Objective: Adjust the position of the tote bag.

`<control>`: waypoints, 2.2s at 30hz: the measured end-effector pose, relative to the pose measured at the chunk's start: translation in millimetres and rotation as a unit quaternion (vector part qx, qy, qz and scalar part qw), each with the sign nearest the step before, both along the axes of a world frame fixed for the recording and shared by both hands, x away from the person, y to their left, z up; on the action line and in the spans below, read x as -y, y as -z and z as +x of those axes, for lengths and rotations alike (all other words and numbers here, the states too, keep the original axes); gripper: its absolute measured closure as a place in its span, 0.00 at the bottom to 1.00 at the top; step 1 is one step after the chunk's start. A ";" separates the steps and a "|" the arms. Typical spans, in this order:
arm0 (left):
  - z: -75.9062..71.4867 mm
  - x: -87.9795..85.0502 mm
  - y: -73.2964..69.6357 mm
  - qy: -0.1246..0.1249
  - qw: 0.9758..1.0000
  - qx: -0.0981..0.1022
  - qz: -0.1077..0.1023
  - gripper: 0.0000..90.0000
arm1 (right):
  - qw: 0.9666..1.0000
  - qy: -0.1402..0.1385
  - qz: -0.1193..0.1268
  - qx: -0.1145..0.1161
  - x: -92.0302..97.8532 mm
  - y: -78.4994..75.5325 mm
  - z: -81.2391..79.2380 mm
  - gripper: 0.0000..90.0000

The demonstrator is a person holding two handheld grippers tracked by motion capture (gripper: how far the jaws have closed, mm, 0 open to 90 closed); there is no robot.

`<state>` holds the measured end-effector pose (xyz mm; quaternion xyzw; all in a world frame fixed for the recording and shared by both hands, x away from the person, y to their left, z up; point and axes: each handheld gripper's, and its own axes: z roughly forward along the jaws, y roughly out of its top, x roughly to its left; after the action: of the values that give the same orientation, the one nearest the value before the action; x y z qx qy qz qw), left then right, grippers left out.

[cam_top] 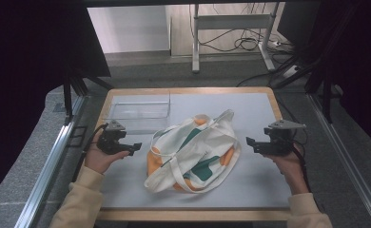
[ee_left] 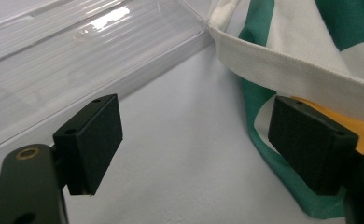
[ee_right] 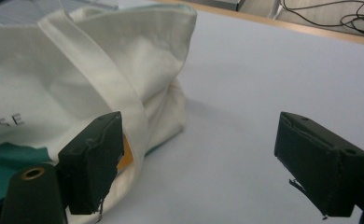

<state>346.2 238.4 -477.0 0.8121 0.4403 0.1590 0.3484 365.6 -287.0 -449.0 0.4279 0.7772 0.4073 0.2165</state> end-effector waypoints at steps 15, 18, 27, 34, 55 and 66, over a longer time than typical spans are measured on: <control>-8.8 -4.6 -12.1 0.000 0.999 -0.018 -0.029 0.24 | 1.000 -0.006 0.008 -0.021 10.5 4.6 -1.3 0.20; -13.2 -3.0 -18.8 -0.003 1.000 -0.008 -0.023 0.25 | 1.000 -0.006 0.015 -0.017 7.7 2.4 0.1 0.20; -24.5 -1.9 -27.1 0.021 0.999 0.003 -0.033 0.30 | 0.999 -0.023 0.023 -0.022 1.4 1.7 4.4 0.19; -31.6 3.7 -35.7 0.037 0.999 0.017 -0.035 0.34 | 0.999 -0.027 0.014 -0.020 1.2 1.9 3.8 0.19; -47.0 25.2 -46.2 0.088 0.996 0.011 -0.029 0.34 | 0.999 -0.028 -0.016 -0.026 -6.0 7.6 5.1 0.17; -53.6 32.7 -48.6 0.100 0.995 0.011 -0.028 0.34 | 0.999 -0.032 -0.020 -0.022 -7.5 6.9 3.6 0.17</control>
<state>292.6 205.6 -428.4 0.8401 0.3573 0.1201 0.3900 369.2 -279.4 -455.9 0.4074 0.8030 0.3889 0.1948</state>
